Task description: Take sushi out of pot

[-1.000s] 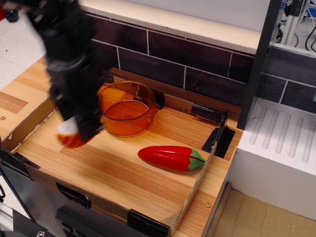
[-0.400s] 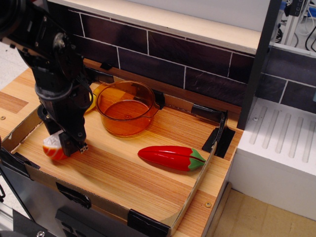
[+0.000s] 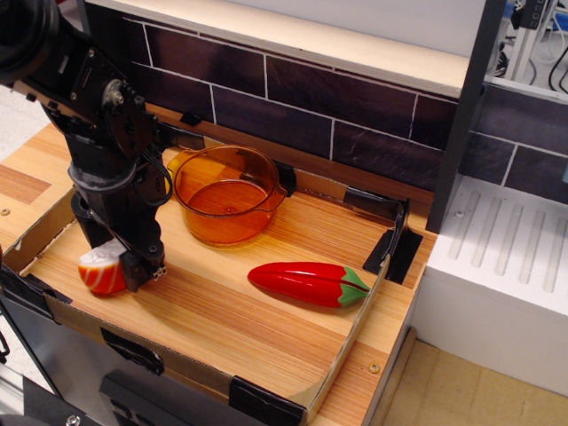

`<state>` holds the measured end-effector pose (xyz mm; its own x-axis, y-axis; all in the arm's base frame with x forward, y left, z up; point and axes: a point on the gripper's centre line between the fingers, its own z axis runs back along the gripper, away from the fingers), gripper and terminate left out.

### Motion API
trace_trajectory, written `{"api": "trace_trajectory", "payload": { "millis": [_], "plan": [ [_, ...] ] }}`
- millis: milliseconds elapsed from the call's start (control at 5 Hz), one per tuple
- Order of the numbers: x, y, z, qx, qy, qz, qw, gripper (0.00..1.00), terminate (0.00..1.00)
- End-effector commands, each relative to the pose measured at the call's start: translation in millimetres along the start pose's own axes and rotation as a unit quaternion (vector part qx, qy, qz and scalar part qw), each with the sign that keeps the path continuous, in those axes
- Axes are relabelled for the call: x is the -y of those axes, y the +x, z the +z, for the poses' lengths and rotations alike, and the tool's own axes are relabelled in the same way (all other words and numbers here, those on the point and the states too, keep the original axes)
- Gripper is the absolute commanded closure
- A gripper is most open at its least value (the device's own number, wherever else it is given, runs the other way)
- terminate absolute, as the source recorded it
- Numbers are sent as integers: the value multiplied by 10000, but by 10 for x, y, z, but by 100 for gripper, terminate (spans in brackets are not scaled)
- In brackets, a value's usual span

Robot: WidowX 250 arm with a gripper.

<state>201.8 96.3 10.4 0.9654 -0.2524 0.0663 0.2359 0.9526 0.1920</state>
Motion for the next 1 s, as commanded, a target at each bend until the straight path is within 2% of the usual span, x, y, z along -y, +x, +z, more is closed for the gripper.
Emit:
{"api": "trace_trajectory", "payload": {
  "millis": [0,200,400,600,800],
  "plan": [
    [-147,56,448,253,-332,136,9990,0,0],
    [-199,107,781,371,-544,561,9963,0,0],
    [-275,150,1120,390,-751,713,9939,0,0],
    [-275,150,1120,390,-751,713,9939,0,0],
    [-275,150,1120,390,-751,713,9939,0,100]
  ]
}}
